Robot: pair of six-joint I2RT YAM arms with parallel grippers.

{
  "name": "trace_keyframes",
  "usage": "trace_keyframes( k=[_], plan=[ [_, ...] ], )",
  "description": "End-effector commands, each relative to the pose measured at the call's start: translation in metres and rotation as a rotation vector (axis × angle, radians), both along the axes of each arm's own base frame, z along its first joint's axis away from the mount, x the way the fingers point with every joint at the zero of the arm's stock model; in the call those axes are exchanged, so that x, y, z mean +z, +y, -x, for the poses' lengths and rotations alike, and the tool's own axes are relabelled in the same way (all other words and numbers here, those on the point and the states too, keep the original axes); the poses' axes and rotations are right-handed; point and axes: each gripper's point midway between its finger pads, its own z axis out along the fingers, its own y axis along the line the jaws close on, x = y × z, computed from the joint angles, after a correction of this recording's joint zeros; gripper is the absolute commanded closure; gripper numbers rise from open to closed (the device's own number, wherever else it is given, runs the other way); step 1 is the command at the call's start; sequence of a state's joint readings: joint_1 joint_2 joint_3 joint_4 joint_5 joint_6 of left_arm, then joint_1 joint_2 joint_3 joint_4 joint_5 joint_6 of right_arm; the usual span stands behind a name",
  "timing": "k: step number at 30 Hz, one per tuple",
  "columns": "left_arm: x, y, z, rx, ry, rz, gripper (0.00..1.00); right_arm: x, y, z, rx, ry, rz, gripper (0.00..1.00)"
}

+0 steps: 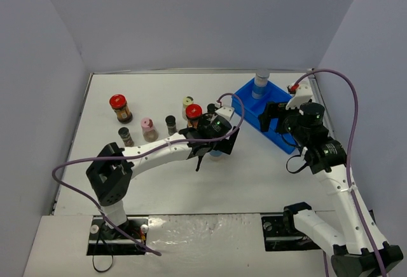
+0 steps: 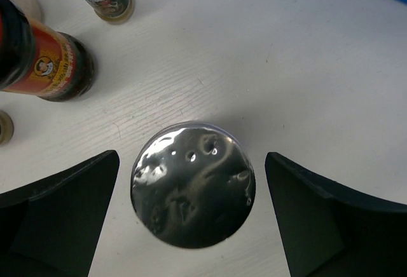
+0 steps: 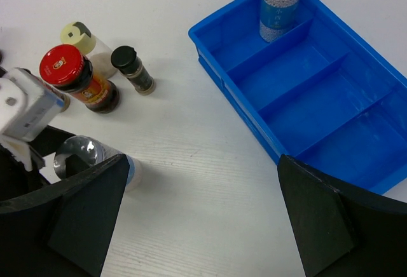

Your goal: Organize the condiment bottles

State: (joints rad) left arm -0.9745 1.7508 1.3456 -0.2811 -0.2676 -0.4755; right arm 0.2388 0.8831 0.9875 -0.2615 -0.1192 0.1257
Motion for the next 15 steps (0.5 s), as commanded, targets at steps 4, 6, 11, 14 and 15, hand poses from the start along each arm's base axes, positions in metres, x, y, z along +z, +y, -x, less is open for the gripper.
trace_keyframes(
  k=[4,6,11,14,15],
  plan=[
    [0.091,0.03,0.009,0.047,-0.118,0.153,0.03,0.011,0.029,-0.02,0.073,-0.016,0.016,0.0],
    [0.096,0.041,0.014,0.062,-0.119,0.163,0.03,0.006,0.04,-0.023,0.097,0.004,0.02,0.0],
    [0.095,0.088,0.033,0.141,-0.128,0.153,0.03,-0.012,0.073,-0.029,0.176,0.061,0.052,0.0],
    [0.083,0.121,0.043,0.207,-0.122,0.128,0.03,-0.028,0.099,-0.025,0.231,0.098,0.091,0.0],
    [0.077,0.133,0.046,0.228,-0.117,0.112,0.03,-0.034,0.109,-0.022,0.252,0.109,0.105,0.0]
  ],
)
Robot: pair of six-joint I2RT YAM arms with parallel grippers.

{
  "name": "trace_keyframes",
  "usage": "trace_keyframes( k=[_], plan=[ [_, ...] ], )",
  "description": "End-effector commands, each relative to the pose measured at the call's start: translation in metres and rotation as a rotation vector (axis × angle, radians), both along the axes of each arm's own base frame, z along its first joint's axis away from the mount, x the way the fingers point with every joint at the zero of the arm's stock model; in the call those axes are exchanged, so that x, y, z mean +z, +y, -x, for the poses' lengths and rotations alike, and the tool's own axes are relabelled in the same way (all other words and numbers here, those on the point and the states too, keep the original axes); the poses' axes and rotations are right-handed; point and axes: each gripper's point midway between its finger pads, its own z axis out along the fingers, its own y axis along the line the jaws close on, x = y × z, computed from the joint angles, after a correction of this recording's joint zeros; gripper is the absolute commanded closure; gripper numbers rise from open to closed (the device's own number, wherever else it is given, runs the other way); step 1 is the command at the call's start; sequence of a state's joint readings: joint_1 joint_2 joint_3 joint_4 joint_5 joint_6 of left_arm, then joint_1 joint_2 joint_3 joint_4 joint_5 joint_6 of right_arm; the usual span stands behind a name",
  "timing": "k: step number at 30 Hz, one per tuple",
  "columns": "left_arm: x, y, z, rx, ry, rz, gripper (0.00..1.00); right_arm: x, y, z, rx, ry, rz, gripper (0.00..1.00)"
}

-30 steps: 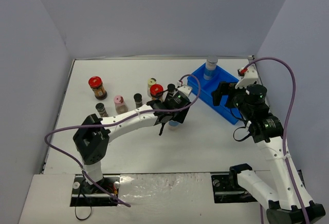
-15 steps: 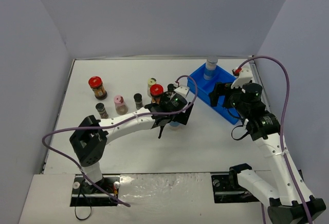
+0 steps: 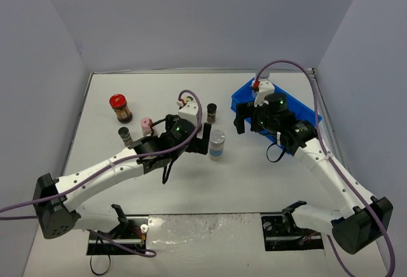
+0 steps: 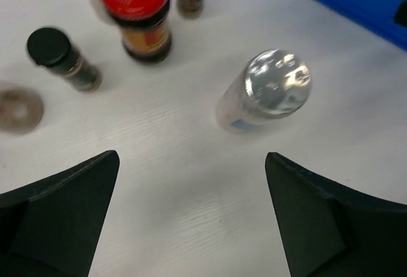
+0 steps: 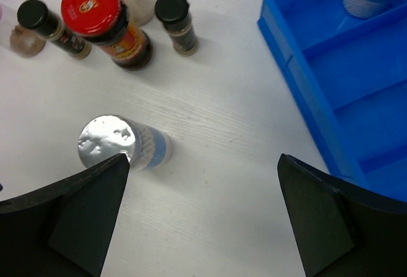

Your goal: Organize the condiment bottles

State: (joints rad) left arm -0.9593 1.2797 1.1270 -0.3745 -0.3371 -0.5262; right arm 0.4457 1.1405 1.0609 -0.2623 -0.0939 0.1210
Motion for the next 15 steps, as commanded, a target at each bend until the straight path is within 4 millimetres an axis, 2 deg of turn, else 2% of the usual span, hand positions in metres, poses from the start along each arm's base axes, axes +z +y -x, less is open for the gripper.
trace_keyframes(
  k=[1,7,11,15],
  plan=[
    [-0.009,0.057,0.01,0.151,0.004,-0.021,0.03,0.007,0.047,-0.004,0.087,-0.046,0.031,0.0],
    [-0.033,0.109,0.033,0.234,0.025,-0.029,0.03,-0.027,0.087,0.003,0.145,0.013,0.076,0.0],
    [-0.046,0.13,0.044,0.263,0.044,-0.023,0.03,-0.048,0.103,0.004,0.163,0.041,0.104,0.0],
    [-0.053,0.14,0.047,0.273,0.048,-0.019,0.03,-0.071,0.108,0.003,0.158,0.069,0.14,0.0]
  ],
)
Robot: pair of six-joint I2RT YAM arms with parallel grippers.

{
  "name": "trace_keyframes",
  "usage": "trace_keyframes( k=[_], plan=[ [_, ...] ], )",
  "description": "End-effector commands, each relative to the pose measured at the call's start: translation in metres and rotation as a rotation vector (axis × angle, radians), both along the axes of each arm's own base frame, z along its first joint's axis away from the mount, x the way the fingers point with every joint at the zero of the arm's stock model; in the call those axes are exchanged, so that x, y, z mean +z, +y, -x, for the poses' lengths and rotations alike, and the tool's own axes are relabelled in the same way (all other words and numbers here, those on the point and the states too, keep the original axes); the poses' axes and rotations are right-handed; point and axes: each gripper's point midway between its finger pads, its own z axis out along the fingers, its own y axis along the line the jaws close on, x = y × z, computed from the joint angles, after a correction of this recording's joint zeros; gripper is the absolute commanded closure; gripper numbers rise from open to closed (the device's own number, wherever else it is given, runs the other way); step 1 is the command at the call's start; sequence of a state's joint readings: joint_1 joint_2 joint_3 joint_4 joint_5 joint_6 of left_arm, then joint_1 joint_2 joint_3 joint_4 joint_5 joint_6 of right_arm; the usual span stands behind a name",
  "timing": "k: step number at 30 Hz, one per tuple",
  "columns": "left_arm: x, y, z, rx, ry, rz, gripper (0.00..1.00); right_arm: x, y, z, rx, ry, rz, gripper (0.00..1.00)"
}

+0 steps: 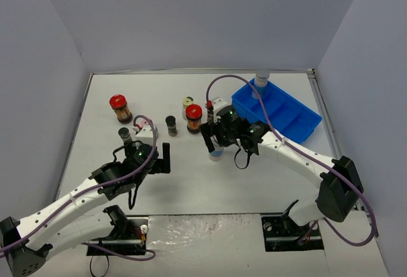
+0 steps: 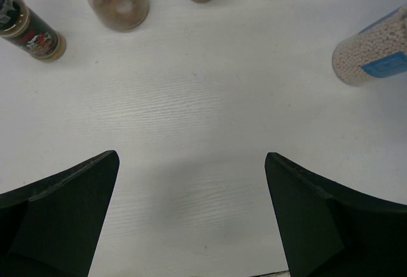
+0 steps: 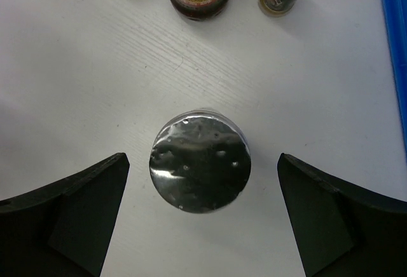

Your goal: Organize the condiment bottles

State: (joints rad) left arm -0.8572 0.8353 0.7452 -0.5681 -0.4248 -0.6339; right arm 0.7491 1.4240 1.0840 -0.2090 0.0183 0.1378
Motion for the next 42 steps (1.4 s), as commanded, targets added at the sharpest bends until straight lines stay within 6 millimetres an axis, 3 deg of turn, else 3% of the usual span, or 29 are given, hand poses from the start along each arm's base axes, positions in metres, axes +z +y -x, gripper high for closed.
trace_keyframes(
  k=[1,7,12,15,17,20,22,27,29,34,42],
  plan=[
    [0.005,0.009,-0.002,0.043,-0.021,0.028,0.03,0.003,0.014,-0.019,-0.043,-0.066,-0.023,0.0],
    [-0.005,0.009,-0.003,0.034,-0.008,0.012,0.03,-0.019,0.016,-0.019,-0.044,-0.038,0.001,0.1],
    [-0.008,0.002,-0.008,0.012,-0.014,0.017,0.03,-0.025,0.016,-0.016,-0.052,-0.019,0.002,0.48],
    [-0.012,-0.003,-0.01,-0.01,-0.012,0.006,0.03,-0.014,0.009,-0.019,-0.089,-0.05,-0.002,0.74],
    [-0.016,-0.007,-0.011,-0.029,-0.009,0.003,0.03,0.001,0.003,-0.024,-0.115,-0.084,-0.003,0.87],
    [-0.017,-0.012,-0.012,-0.054,-0.017,0.014,0.03,0.044,-0.013,-0.046,-0.173,-0.164,-0.016,0.99],
    [-0.017,-0.014,-0.013,-0.062,-0.025,0.02,0.03,0.065,-0.027,-0.058,-0.213,-0.196,-0.017,1.0],
    [-0.006,-0.018,-0.013,-0.075,-0.045,0.056,0.03,0.15,-0.082,-0.112,-0.373,-0.343,-0.089,1.0],
    [-0.001,-0.02,-0.012,-0.081,-0.052,0.073,0.03,0.164,-0.098,-0.128,-0.42,-0.37,-0.096,1.0],
    [0.009,-0.02,-0.011,-0.088,-0.054,0.082,0.03,0.167,-0.139,-0.176,-0.527,-0.374,-0.089,1.0],
    [0.03,-0.024,-0.015,-0.097,-0.067,0.089,0.03,0.141,-0.161,-0.236,-0.595,-0.338,-0.089,1.0]
  ],
)
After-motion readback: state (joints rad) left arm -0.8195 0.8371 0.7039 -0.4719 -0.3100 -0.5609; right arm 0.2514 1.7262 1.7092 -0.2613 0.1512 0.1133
